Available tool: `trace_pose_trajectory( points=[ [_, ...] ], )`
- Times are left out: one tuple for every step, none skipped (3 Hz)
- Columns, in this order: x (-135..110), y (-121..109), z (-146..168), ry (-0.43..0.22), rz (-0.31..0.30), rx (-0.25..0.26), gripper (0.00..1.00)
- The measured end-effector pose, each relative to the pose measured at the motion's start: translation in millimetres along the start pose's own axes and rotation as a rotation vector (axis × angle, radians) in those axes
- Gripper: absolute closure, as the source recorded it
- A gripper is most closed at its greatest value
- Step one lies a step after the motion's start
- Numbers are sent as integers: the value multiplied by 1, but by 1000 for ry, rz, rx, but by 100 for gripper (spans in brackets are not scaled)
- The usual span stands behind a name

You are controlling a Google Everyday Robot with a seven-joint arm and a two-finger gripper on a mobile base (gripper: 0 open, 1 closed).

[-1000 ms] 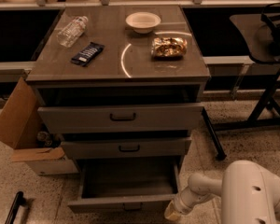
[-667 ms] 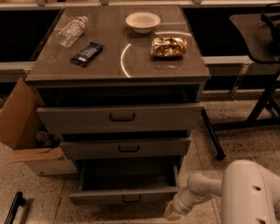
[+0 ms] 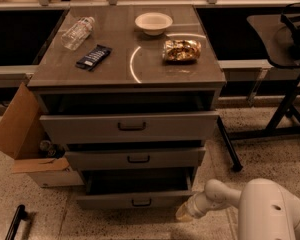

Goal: Close bottom drawer

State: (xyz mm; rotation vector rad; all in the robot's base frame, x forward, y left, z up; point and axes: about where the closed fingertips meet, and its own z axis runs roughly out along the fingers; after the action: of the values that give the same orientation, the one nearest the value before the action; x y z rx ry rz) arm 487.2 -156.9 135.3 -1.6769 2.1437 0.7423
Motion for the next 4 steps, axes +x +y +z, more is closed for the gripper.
trace_pose_trajectory(
  points=[
    [0,0,0,0,0,0,100],
    [-3,-29,-3,-54,16,55,100],
    [-7,-72,-11,-153,42,138,100],
    [-8,-97,-19,-226,63,186,100]
  ],
)
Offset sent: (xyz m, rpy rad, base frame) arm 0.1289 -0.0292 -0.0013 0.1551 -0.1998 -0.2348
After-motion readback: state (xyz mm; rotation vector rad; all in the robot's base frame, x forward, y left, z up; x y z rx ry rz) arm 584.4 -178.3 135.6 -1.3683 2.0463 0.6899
